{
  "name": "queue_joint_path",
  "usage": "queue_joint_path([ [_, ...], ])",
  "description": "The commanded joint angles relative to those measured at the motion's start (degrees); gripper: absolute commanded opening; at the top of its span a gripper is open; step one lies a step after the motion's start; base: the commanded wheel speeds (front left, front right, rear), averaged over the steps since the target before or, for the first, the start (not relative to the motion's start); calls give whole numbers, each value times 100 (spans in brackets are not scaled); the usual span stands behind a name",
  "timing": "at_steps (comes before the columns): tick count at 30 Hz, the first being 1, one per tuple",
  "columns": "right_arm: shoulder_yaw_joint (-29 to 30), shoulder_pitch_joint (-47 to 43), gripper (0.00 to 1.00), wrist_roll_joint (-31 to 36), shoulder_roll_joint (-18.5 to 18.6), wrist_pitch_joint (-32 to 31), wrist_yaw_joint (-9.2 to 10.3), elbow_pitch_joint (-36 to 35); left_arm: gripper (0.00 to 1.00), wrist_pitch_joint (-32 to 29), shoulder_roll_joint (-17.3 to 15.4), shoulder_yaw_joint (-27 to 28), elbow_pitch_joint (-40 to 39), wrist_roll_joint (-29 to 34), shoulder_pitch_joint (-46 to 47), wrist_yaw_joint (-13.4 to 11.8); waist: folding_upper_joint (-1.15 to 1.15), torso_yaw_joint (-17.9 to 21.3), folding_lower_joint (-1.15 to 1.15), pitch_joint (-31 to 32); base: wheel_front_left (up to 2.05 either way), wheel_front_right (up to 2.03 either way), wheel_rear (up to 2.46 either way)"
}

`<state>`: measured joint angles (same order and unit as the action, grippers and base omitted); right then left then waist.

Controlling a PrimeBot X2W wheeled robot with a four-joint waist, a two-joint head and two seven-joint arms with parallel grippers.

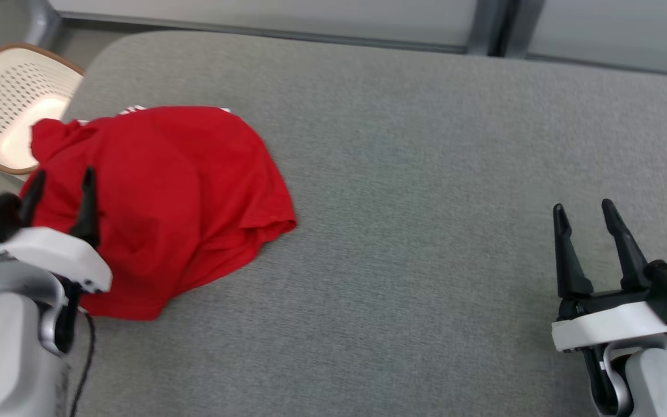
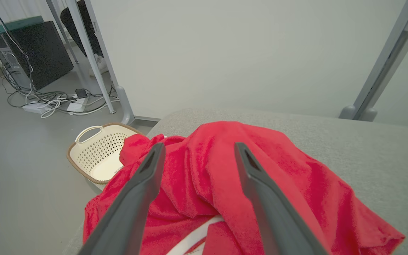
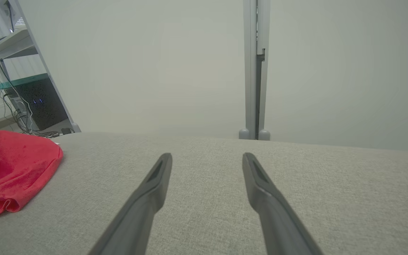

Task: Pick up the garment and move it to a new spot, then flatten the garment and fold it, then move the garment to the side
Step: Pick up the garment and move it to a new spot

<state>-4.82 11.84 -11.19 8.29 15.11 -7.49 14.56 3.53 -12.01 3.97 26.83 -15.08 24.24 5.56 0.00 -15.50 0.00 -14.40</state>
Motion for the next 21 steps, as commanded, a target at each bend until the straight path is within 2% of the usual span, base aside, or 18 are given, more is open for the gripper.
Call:
queue_joint_path([
  [1,55,66,100,-78,18,8,0,-46,100,-176,-80,-21,68,-27,169,43,0,349,0,-382,0,0,0],
  [8,124,191,100,-137,109,8,0,-277,100,-1485,-601,56,541,-256,836,41,0,660,0,-799,0,0,0],
  [14,154,240,100,-138,92,8,0,-295,100,-1739,-834,27,989,-156,1088,-122,0,776,0,-973,0,0,0],
  [15,150,247,100,-126,83,8,0,-292,77,-1729,-858,14,1042,-143,1126,-115,0,785,0,-983,0,0,0],
  [16,150,257,100,-119,74,8,0,-284,0,-1716,-867,8,1083,-152,1160,-106,0,791,0,-989,0,0,0],
  [21,183,265,100,-102,32,8,0,-219,0,-1482,-837,19,1211,-210,1188,-114,0,760,0,-919,0,0,0],
])
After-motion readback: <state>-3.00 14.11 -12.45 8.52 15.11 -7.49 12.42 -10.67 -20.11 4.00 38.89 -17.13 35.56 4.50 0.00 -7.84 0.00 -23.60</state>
